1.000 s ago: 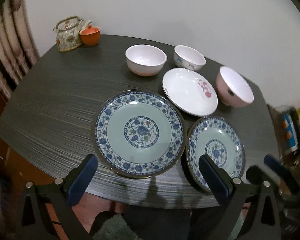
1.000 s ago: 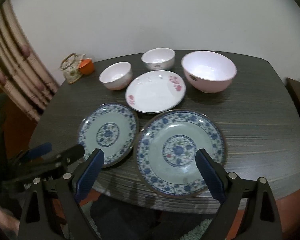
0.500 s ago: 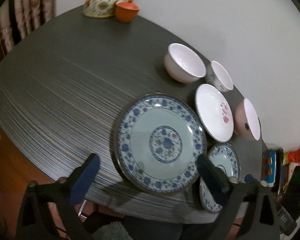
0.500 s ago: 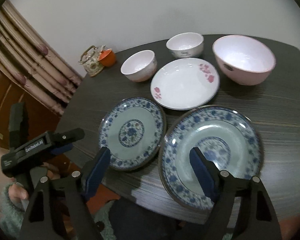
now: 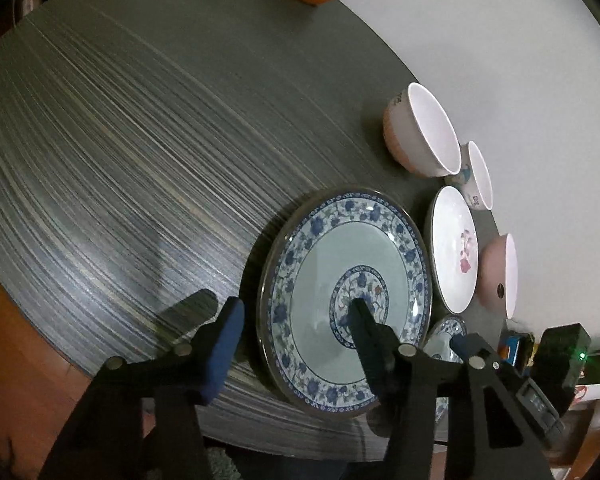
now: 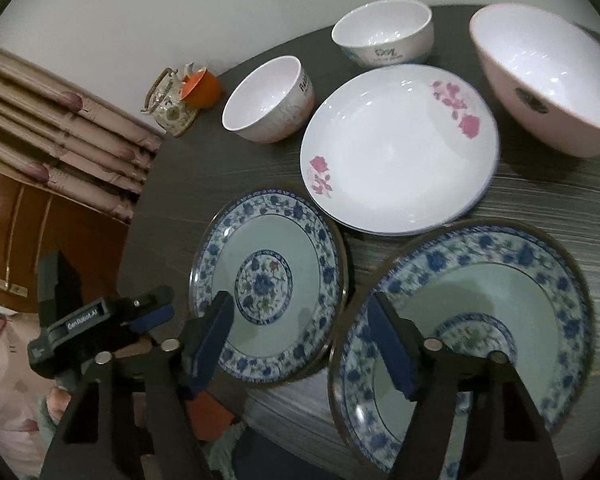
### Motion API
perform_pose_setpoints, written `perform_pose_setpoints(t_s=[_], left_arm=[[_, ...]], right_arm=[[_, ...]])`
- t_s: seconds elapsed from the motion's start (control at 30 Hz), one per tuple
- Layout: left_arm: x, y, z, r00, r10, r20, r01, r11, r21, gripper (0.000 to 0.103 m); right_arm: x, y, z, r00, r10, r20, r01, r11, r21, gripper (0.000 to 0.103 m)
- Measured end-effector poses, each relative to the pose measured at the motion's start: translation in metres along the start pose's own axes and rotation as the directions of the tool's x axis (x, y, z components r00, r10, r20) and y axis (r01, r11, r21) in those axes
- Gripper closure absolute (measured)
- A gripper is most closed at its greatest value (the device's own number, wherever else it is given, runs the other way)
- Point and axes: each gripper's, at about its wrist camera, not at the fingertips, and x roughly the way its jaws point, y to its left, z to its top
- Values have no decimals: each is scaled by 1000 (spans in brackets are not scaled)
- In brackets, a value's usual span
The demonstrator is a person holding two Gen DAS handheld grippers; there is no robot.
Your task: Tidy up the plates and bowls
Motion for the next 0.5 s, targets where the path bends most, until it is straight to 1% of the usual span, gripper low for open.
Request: perform_pose_setpoints(t_s=[0.07, 0.17, 0.2, 0.27, 0.4, 0.5], left_arm=[[2, 1, 3, 1000, -1, -1, 1, 1000, -1, 49], [6, 1, 6, 1000, -7, -4, 7, 1000, 3, 50], [7, 1, 6, 1000, -5, -6, 6, 1000, 5, 51], [10, 1, 8, 1000, -6, -14, 6, 1000, 10, 59], [13, 1, 10, 1000, -2, -26, 2, 1000, 17, 59], [16, 0, 11, 1000, 0, -28, 1, 999, 32, 63]], right_arm=[[9, -1, 5, 1000, -11, -19, 11, 1000, -6, 48], [20, -4, 13, 999, -21, -32, 20, 1000, -10, 52], [23, -6, 15, 999, -22, -37, 22, 1000, -2, 53], [30, -8, 19, 999, -14, -47, 14, 1000, 7, 55], [44, -9, 26, 997, -27, -70, 27, 1000, 2, 59], [51, -10, 31, 996, -33, -80, 33, 999, 1, 62]])
